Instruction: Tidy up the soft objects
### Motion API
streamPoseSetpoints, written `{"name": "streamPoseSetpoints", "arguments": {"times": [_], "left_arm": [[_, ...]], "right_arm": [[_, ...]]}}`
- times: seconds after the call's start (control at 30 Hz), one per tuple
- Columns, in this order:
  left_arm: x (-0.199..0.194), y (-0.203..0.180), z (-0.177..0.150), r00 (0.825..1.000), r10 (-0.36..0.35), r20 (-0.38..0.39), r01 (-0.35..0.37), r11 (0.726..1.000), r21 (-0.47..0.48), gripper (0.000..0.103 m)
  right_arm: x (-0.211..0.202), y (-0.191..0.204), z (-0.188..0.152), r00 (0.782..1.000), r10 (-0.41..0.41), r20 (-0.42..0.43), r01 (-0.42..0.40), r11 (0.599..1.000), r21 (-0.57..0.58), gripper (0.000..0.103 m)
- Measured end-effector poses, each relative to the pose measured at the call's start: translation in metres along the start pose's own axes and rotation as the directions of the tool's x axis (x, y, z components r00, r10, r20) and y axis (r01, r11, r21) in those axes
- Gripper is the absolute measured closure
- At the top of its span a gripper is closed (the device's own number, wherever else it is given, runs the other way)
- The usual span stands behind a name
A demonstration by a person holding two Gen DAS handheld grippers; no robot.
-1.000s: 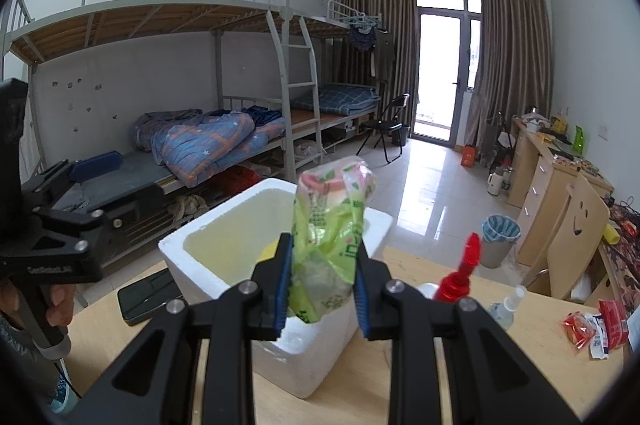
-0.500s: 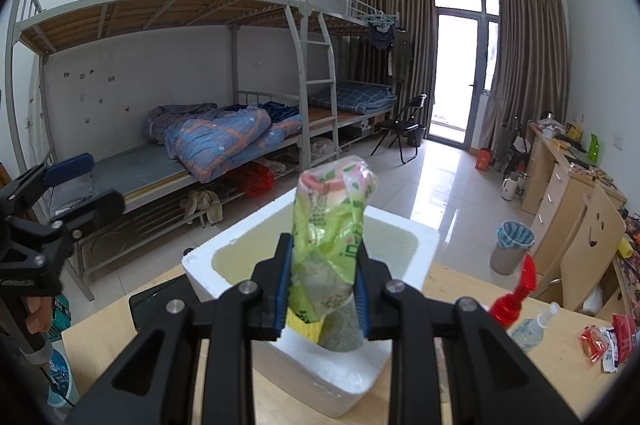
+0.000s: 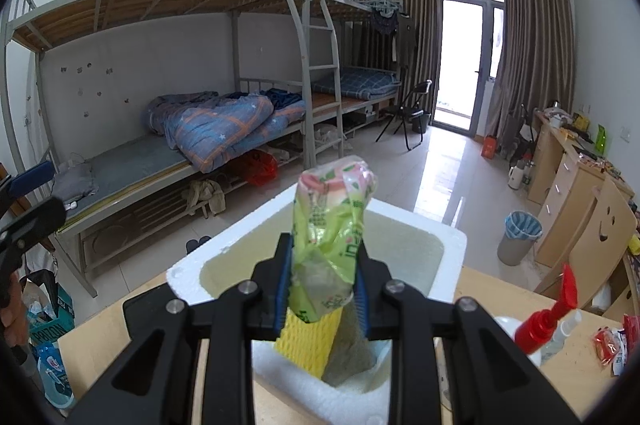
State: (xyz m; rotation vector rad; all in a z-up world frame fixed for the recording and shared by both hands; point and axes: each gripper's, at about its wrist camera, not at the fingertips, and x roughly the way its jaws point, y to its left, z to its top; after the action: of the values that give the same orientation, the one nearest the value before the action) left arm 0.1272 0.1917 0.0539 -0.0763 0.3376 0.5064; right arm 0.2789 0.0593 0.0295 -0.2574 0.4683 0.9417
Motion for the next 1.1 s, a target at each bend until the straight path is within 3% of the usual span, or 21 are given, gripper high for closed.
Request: {"name": "streamPoseSetpoints", "arguments": {"times": [0.17,0.23,0.33,0.83,1.1], "left_arm": [[0.002,-0.004,-0.004,1.000,0.012,-0.012,-0.012,1.000,0.014,0.001],[0.003,-0.005,-0.005,1.000,0.023,-0.015,-0.022,1.000,0.019,0.001],[0.006,-0.004,-0.006,0.999,0.025,-0.024,-0.025,1.000,0.018,0.001],[0.006,-0.010,-0.007,0.999,0.013,-0.031,-0.012,1.000,0.021,0.001],[-0.015,-0.022,-0.007,1.000,-0.017,-0.009,0.018,0.999,0.032,0.001]], "right_arm": [[0.010,-0.004,0.004,1.000,-0.002,-0.031,0.002,1.000,0.018,0.069],[0.014,-0.005,0.007,0.999,-0.009,-0.037,0.010,1.000,0.025,0.053],[0.018,-0.009,0.008,0.999,-0.025,-0.043,0.026,0.999,0.038,0.043],[-0.008,-0.011,0.010,0.997,-0.082,0.004,0.082,0.995,0.057,0.007],[-0.042,-0.011,0.006,0.996,-0.086,0.032,0.085,0.995,0.057,0.004]]}}
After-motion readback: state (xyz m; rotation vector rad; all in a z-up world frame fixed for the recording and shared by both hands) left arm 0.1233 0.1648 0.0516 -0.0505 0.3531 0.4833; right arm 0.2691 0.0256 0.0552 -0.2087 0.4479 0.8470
